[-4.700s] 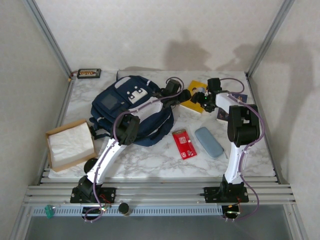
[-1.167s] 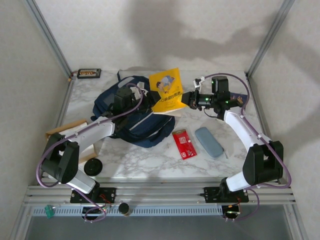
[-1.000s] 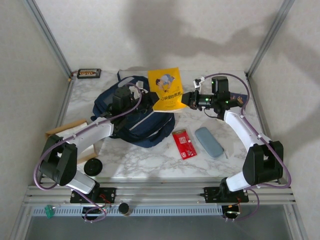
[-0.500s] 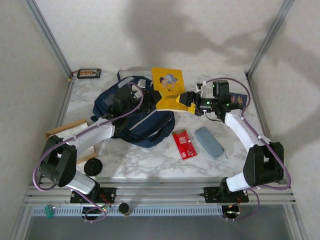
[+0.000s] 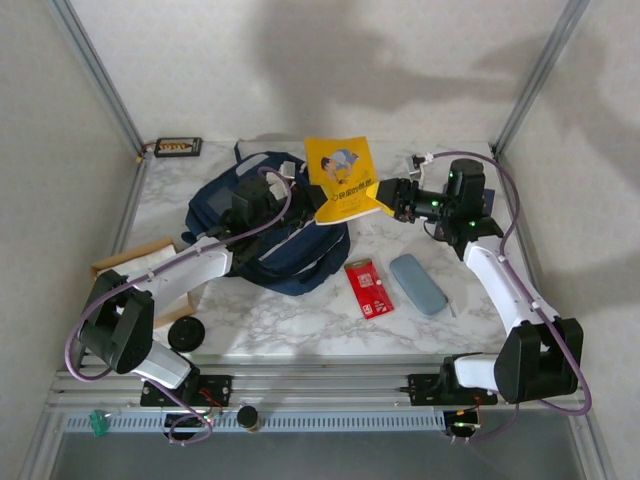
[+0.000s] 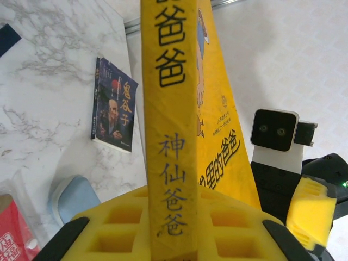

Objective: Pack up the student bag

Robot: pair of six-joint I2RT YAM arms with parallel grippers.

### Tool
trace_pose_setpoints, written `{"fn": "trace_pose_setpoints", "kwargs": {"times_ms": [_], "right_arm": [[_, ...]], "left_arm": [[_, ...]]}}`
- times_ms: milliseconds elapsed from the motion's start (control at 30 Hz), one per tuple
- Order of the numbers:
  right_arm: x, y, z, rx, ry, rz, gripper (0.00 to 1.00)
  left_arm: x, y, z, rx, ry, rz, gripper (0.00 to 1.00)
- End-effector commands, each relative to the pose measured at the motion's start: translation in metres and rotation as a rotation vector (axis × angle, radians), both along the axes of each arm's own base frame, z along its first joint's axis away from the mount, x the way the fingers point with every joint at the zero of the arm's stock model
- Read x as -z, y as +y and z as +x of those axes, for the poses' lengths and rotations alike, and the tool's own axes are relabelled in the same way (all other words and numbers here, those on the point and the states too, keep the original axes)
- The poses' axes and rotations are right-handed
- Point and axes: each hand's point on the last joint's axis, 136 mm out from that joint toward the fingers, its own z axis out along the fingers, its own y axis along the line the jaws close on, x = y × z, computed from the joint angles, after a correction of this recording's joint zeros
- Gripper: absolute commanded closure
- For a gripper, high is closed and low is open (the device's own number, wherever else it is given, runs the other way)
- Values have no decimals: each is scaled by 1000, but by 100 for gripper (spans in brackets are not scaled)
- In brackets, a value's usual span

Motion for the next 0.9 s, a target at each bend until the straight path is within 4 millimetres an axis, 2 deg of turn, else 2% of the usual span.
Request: {"fn": "trace_pose_setpoints", "kwargs": {"times_ms": [0,133,333,533,567,667,700,800,867], "right_arm": [[3,2,-1,-38,-24,0,52],[16,4,6,-42,7,-20,61],[28,4,9,-49,31,-28,69],[29,-5,12,-10,33,-55,89],[28,-8,13,5,31,-64,91],[25,-17,16,51,23,-109,100],[23,-22,16,73,20,-126,100],[26,-45,21,187,35,-215,100],[30,-60,22,257,42,-281,100]], "left_arm": [[-25,1,4,-23,-96,17,100],[-23,-1,0,-11,-106,46,100],[-21,-9,-6,7,-110,51,100],[-14,-10,-3,5,-113,97,100],[-15,-9,-2,1,-125,112,97],[-5,-2,-1,-1,-139,226,68],[-1,2,-1,-6,-157,297,61],[26,21,-1,-3,-174,553,45],[47,36,-5,5,-166,741,38]]}}
